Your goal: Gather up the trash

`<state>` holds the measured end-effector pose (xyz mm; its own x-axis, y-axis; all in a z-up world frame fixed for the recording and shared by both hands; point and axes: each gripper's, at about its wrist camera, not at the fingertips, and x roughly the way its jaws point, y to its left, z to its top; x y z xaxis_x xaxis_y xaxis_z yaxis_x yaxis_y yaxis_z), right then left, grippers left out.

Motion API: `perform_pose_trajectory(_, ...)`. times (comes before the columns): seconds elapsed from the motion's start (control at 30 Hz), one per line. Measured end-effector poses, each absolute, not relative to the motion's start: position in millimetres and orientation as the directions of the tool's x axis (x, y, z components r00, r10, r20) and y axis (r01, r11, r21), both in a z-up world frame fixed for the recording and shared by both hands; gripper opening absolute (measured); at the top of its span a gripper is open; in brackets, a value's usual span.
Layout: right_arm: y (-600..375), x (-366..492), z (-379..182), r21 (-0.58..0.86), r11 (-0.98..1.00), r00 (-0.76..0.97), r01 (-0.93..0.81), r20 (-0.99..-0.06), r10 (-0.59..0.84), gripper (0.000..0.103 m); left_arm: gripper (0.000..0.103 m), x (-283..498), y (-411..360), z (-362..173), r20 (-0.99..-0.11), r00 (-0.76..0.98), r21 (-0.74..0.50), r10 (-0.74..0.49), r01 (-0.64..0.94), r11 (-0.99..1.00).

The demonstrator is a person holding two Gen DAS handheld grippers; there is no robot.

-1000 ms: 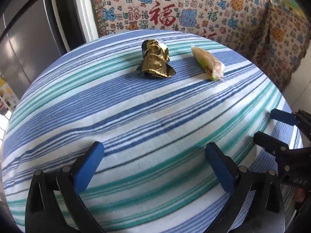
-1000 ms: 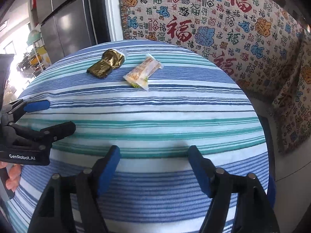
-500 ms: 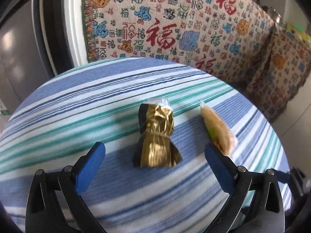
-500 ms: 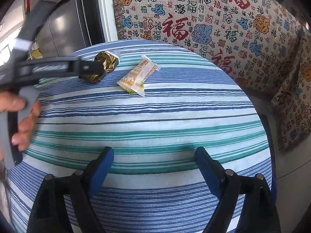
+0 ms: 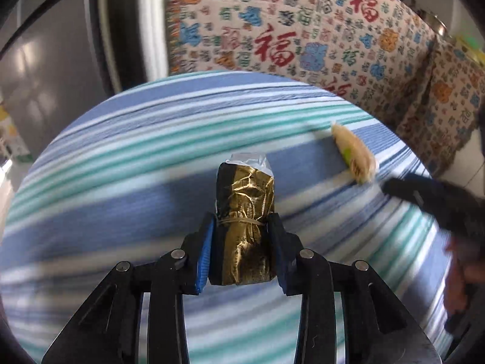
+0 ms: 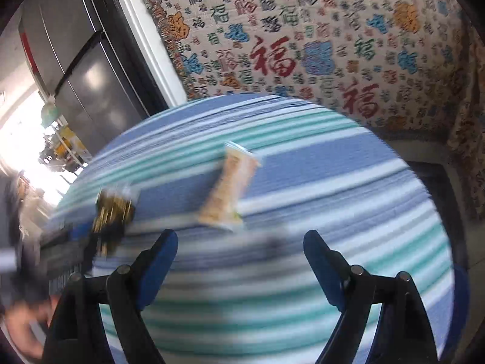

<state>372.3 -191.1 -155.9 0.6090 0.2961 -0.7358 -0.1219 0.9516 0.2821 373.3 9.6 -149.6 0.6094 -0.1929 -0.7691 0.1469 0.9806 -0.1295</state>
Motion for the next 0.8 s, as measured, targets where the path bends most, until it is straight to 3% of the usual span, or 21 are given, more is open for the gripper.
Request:
perform_pose_trajectory(0.07, -175.6, 388.7, -160.3, 0.294, 0.948, 0.6, -0.123, -0.739, 0.307, 0.085, 0.036, 350.5, 17.0, -147.4, -0.774, 0.603, -0.145, -0.194, 0.129, 0.981)
perform_pose_trajectory(0.1, -167.5, 396.7, -164.6, 0.275, 0.954, 0.598, -0.121, -0.747, 0.291, 0.076, 0.036, 341.1, 19.6, -147.3, -0.773, 0.604, -0.151, -0.195, 0.124, 0.981)
perform_pose_trajectory(0.13, -162.6, 402.3, -169.0, 0.257, 0.959, 0.59, -0.123, -0.758, 0.279, 0.057, 0.036, 332.4, 21.6, -147.6, -0.773, 0.602, -0.158, -0.199, 0.122, 0.98)
perform_pose_trajectory(0.17, -158.4, 406.1, -172.4, 0.228, 0.965, 0.589, -0.127, -0.766, 0.258, 0.051, 0.036, 326.0, 22.8, -148.6, -0.773, 0.601, -0.164, -0.204, 0.121, 0.979)
perform_pose_trajectory(0.2, -156.2, 405.3, -171.1, 0.188, 0.973, 0.613, -0.134, -0.755, 0.231, 0.031, 0.036, 319.2, 24.1, -150.6, -0.772, 0.601, -0.168, -0.206, 0.12, 0.979)
perform_pose_trajectory(0.27, -155.6, 402.0, -172.2, 0.175, 0.973, 0.605, -0.153, -0.762, 0.233, 0.024, 0.037, 312.1, 26.1, -155.6, -0.774, 0.599, -0.171, -0.207, 0.117, 0.978)
perform_pose_trajectory(0.43, -153.3, 355.5, -164.9, 0.108, 0.952, 0.577, -0.287, -0.774, 0.261, 0.024, 0.05, 304.8, 28.9, -159.0, -0.757, 0.615, -0.189, -0.221, 0.117, 0.975)
perform_pose_trajectory(0.5, -146.5, 328.3, -161.7, 0.059, 0.928, 0.563, -0.368, -0.78, 0.273, 0.025, 0.065, 303.7, 28.1, -159.1, -0.76, 0.612, -0.185, -0.218, 0.118, 0.976)
perform_pose_trajectory(0.57, -144.4, 306.3, -162.1, 0.015, 0.914, 0.568, -0.405, -0.78, 0.264, 0.028, 0.092, 302.6, 27.7, -160.4, -0.77, 0.607, -0.171, -0.199, 0.104, 0.98)
perform_pose_trajectory(0.6, -147.2, 300.6, -162.7, 0.003, 0.916, 0.572, -0.402, -0.78, 0.254, 0.046, 0.094, 302.5, 28.2, -161.6, -0.774, 0.604, -0.17, -0.191, 0.092, 0.981)
perform_pose_trajectory(0.63, -150.9, 297.4, -164.6, -0.004, 0.923, 0.575, -0.385, -0.783, 0.237, 0.072, 0.095, 302.9, 28.9, -161.9, -0.773, 0.604, -0.177, -0.195, 0.09, 0.98)
perform_pose_trajectory(0.67, -155.8, 295.7, -166.5, -0.007, 0.933, 0.582, -0.36, -0.783, 0.219, 0.08, 0.098, 303.8, 29.3, -161.7, -0.774, 0.601, -0.181, -0.2, 0.092, 0.979)
perform_pose_trajectory(0.8, -163.7, 298.5, -167.3, 0.015, 0.942, 0.574, -0.336, -0.789, 0.218, 0.083, 0.102, 311.3, 22.2, -165.8, -0.799, 0.577, -0.116, -0.167, 0.124, 0.985)
